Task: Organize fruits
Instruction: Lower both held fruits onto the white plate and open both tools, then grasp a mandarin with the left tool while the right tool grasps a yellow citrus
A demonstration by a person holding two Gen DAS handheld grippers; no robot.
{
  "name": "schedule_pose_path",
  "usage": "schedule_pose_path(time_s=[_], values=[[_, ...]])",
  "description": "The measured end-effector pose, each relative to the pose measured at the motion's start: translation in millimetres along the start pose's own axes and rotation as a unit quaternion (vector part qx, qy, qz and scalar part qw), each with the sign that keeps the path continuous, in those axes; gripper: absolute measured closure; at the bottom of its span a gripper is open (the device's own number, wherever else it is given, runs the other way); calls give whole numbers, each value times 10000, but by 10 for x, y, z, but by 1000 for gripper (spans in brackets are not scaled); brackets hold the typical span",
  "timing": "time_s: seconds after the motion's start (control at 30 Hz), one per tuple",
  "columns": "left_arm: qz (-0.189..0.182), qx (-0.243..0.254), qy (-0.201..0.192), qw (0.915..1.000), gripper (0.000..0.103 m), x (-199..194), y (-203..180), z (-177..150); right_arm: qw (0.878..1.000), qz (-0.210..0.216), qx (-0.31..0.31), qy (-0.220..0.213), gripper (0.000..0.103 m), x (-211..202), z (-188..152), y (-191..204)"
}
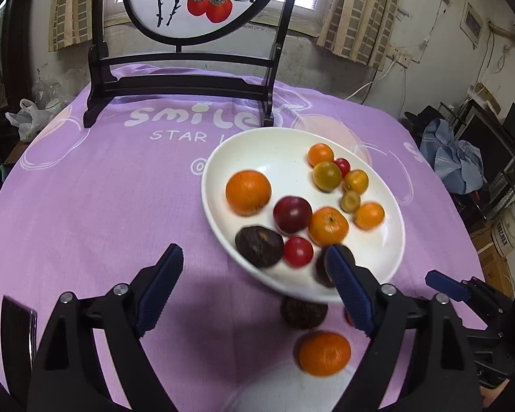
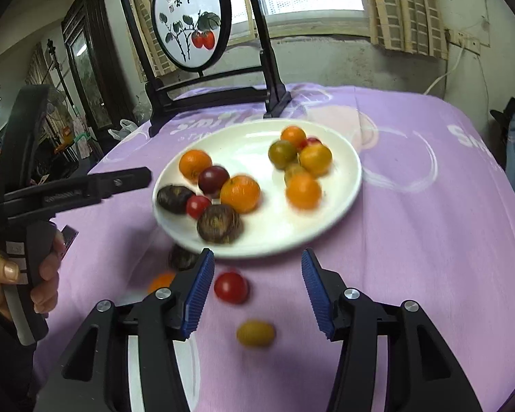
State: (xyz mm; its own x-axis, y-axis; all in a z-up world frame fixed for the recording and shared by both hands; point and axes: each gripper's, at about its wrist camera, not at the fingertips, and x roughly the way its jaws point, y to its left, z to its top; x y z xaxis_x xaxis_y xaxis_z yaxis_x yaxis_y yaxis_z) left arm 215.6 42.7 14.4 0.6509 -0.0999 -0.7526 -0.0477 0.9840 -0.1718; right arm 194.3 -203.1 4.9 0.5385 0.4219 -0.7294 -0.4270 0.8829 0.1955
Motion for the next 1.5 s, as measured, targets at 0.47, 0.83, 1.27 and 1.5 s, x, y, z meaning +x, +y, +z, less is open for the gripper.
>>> schedule_pose_path(time_s=[0.47,0.83,1.27,1.5], values=[[14,14,239,9997,14,-169,26,-811,9970,-377,-383,564,49,94,-628,233],[-175,60,400,9990,14,-11,86,-882,9955,-654,-484,487,67,340,-442,298],[-383,719,526,9953,14,30,-271,-1030,9985,-344,-203,368,74,23,-673,283],[-269,746,687,9945,15,145,-386,-1061,9968,-716,-308,163,74,-63,-666,204]])
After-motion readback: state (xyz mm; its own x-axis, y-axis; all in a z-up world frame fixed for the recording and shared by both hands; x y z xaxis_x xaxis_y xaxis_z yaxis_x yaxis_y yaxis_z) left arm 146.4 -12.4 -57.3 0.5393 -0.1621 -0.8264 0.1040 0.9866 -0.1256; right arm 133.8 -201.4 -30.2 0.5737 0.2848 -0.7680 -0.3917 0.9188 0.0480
